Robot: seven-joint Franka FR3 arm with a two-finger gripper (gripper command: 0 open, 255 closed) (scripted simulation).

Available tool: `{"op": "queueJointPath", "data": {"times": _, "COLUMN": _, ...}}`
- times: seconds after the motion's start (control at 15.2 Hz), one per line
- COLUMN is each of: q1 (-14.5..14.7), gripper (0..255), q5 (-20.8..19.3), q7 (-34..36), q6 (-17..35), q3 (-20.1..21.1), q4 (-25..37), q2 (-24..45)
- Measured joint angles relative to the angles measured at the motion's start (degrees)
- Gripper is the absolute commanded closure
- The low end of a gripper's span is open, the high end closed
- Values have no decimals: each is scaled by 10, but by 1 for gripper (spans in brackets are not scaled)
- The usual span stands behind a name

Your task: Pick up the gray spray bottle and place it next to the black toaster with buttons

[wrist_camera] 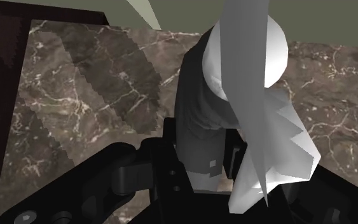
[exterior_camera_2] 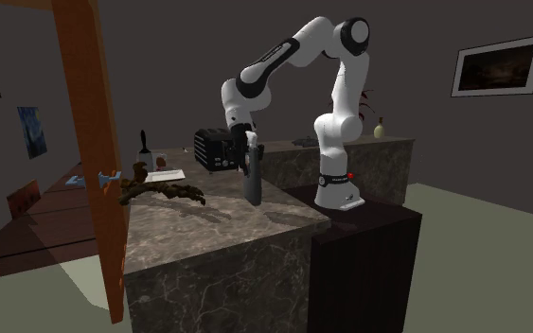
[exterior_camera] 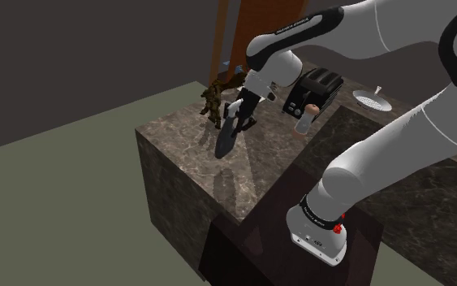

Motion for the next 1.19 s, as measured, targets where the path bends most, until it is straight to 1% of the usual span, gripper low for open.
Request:
{"op": "queueJointPath", "data": {"times": 0.53, "q1": -6, "gripper": 255, "q5": -24, "q7": 38, "q6": -59, "q3": -2, "q4": 27, "q2": -41}}
{"op": "queueJointPath", "data": {"times": 1.19, "q1": -11, "gripper": 255, "q5": -43, "q7": 79, "q6": -128, "q3": -4, "q4": 69, "q2": -77}}
